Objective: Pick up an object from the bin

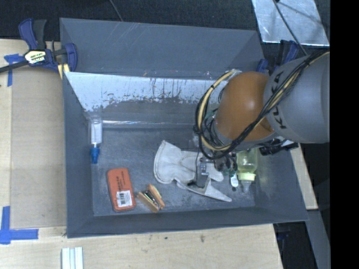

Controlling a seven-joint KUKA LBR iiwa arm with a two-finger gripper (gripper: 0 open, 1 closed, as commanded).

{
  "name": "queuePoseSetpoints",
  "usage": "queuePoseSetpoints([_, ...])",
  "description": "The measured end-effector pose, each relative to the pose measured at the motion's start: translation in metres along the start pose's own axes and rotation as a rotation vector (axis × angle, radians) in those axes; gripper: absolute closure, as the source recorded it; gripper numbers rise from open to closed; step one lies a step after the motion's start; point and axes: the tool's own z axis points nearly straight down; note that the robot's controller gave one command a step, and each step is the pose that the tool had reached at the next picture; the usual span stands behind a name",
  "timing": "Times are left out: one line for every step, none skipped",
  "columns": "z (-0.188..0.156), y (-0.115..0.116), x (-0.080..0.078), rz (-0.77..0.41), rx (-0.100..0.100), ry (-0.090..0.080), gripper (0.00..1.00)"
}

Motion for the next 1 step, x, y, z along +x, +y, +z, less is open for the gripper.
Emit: queuePoseSetpoints([0.0148,-0.0169,-0.0038,0.080,0.001,0.001,1.00])
